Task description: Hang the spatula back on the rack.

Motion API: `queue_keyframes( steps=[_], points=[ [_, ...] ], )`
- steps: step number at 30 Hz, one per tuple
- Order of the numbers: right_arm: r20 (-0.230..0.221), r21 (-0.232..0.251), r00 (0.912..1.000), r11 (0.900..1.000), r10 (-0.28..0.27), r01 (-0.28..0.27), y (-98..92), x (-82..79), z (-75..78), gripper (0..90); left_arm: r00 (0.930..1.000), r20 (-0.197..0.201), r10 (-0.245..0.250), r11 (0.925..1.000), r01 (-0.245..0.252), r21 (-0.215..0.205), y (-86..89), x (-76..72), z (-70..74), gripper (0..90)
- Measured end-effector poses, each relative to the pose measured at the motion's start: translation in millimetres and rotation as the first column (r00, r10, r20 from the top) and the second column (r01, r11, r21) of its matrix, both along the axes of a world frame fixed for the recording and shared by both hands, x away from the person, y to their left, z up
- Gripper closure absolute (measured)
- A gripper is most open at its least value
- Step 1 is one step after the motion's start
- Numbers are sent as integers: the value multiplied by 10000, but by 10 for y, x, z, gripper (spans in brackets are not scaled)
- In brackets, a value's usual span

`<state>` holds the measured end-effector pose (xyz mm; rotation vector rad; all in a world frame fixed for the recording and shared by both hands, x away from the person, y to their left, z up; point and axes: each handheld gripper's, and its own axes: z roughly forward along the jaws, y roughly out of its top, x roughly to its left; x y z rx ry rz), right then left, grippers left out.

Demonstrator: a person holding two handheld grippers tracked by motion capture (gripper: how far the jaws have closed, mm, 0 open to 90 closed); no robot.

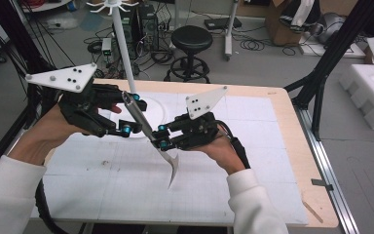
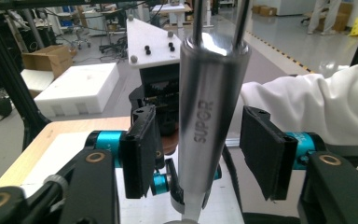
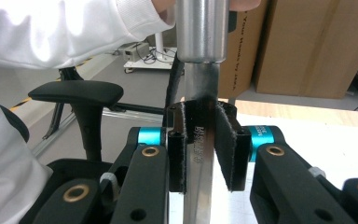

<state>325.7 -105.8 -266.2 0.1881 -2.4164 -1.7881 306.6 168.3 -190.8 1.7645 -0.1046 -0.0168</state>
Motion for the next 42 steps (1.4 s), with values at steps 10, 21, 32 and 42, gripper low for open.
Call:
queue_keyframes(
  steps=[10, 21, 32, 42],
  points=[
    [12, -50, 9999, 9999, 109, -109, 20, -9, -2, 756, 9996, 83, -274, 9996, 274, 53, -13, 1, 0, 624],
    [-56, -87, 9999, 9999, 87, -87, 50, -6, -13, 754, 9999, 122, -23, 10000, 22, 95, -4, -25, 15, 681],
    [-377, -19, 9993, 10000, -46, 45, 103, 11, -26, 751, 9981, -132, 601, 9979, -598, 228, -23, -46, 54, 688],
    [-33, -1, 9932, 9932, -1166, 1166, 81, -14, -14, 443, 9864, -260, 1623, 9862, -1612, 380, -4, -68, 150, 689]
  ],
)
